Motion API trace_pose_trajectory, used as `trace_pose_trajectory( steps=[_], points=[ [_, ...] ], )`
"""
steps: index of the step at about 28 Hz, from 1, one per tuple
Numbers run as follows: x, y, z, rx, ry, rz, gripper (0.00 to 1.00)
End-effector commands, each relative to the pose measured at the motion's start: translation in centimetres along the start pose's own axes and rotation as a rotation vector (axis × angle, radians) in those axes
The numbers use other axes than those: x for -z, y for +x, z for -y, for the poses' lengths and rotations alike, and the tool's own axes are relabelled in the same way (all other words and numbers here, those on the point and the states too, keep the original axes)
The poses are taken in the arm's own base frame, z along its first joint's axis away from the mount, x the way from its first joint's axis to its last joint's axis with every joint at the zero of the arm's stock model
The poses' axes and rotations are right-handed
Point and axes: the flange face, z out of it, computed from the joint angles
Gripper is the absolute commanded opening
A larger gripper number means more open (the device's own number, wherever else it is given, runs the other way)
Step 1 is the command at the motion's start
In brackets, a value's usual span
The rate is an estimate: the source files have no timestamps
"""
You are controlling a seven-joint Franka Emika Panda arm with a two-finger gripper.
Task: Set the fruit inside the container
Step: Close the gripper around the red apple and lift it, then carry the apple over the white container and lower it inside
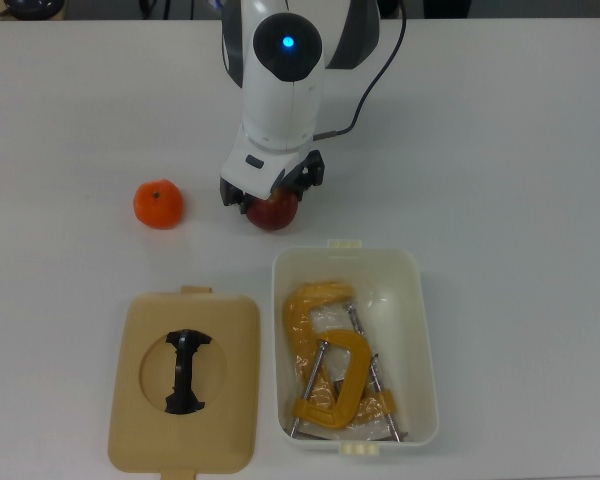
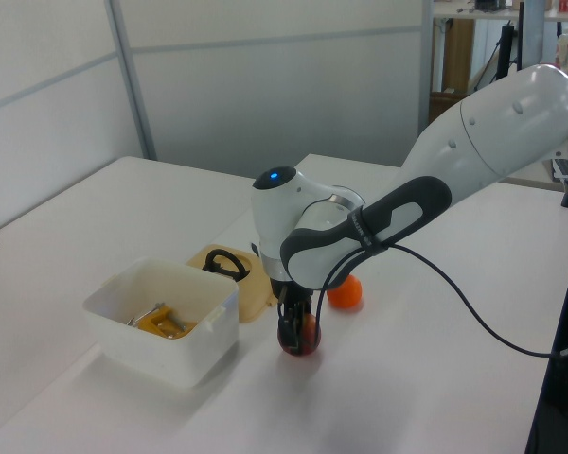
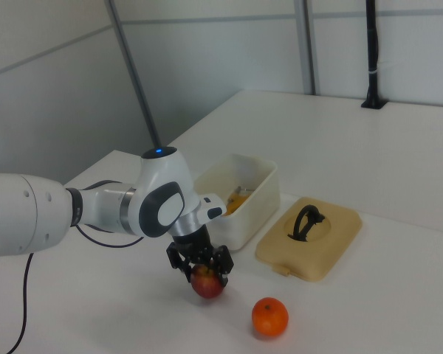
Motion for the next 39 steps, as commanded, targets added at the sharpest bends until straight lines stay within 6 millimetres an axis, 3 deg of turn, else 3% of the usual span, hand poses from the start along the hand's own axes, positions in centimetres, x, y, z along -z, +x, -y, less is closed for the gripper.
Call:
trace_pose_trajectory(
  steps=[1, 2, 8, 17, 20, 23, 25, 27, 30, 31, 39],
  points=[
    [3.6, 0.8, -0.7, -0.021, -0.001, -0.036, 0.31],
    [5.5, 1.3, -1.1, -0.034, 0.007, -0.049, 0.32],
    [11.6, 3.0, -2.3, -0.08, 0.046, -0.15, 0.32],
    [17.0, 5.2, -3.2, -0.158, 0.09, -0.333, 0.36],
    [16.7, 6.5, -2.8, -0.182, 0.079, -0.428, 0.36],
    [15.1, 7.6, -2.3, -0.201, 0.083, -0.458, 0.37],
    [13.4, 8.6, -1.0, -0.202, 0.1, -0.468, 0.53],
    [13.0, 8.9, -0.9, -0.215, 0.106, -0.474, 0.64],
    [12.2, 9.1, -0.4, -0.253, 0.121, -0.463, 0.96],
    [12.2, 9.1, -0.3, -0.266, 0.124, -0.462, 1.0],
    [14.0, 8.4, -0.3, -0.269, 0.116, -0.445, 1.0]
  ],
)
